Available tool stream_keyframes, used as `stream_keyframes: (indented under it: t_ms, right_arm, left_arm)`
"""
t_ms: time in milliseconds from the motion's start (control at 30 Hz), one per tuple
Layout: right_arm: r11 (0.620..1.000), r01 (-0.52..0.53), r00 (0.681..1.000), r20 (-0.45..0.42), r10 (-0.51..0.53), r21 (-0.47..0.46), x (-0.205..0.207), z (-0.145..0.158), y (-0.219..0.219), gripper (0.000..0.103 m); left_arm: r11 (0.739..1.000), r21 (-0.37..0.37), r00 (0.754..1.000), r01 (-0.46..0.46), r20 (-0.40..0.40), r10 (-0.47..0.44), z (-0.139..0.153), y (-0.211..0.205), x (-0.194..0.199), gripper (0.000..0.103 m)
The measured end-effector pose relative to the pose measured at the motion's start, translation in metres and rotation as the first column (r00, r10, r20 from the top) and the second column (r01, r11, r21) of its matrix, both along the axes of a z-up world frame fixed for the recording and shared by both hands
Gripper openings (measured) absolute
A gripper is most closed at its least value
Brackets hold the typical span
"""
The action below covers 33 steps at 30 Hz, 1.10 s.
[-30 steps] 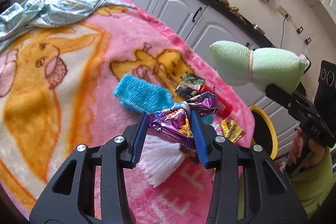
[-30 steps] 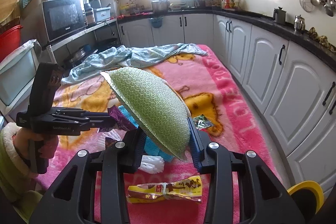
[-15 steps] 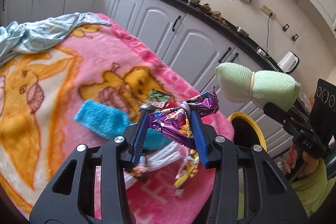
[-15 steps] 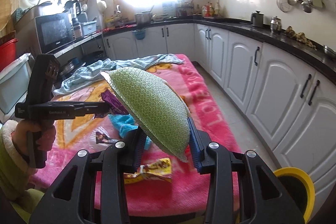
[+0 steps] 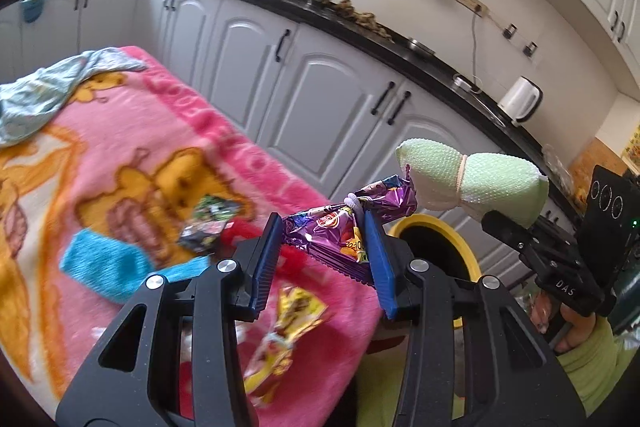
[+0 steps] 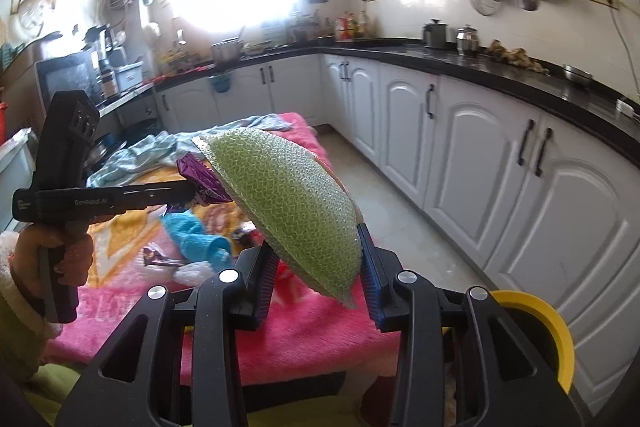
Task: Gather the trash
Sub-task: 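Carry the purple wrapper and green sponge over the yellow bin and open both tools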
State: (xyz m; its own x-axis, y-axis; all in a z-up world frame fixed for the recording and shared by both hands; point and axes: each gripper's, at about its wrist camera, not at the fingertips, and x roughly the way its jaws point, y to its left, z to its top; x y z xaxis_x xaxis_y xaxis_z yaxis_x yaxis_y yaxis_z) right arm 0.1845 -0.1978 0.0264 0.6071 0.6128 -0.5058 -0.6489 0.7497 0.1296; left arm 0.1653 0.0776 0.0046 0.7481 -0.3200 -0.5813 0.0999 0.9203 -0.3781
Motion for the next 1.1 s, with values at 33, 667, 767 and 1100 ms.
stream_keyframes:
  t_ms: [33, 667, 767, 1100]
  right_arm:
    - [1.0, 0.015, 1.0, -0.001, -0.015, 0.004, 0.0, 0.0, -0.008, 0.035]
    - [0.955, 0.288, 0.958, -0.02, -0.287, 0.071, 0.003, 0.0, -0.137, 0.036]
    - [0.942, 0.328, 0.945, -0.028, -0.327, 0.075, 0.001, -0.004, -0.156, 0.036]
    - [0.907, 0.418, 0.908, -0.074, -0.413, 0.06, -0.001, -0.024, -0.188, 0.036]
  left_arm:
    - [1.0, 0.0, 1.0, 0.012, 0.001, -0.012, 0.001, -0.007, 0.004, 0.034]
    - [0.974, 0.035, 0.974, 0.224, 0.01, -0.225, 0.006, -0.129, 0.052, 0.034]
    - [0.968, 0.027, 0.968, 0.25, -0.004, -0.25, 0.002, -0.147, 0.058, 0.034]
    - [0.952, 0.035, 0.953, 0.303, -0.038, -0.302, -0.015, -0.198, 0.075, 0.034]
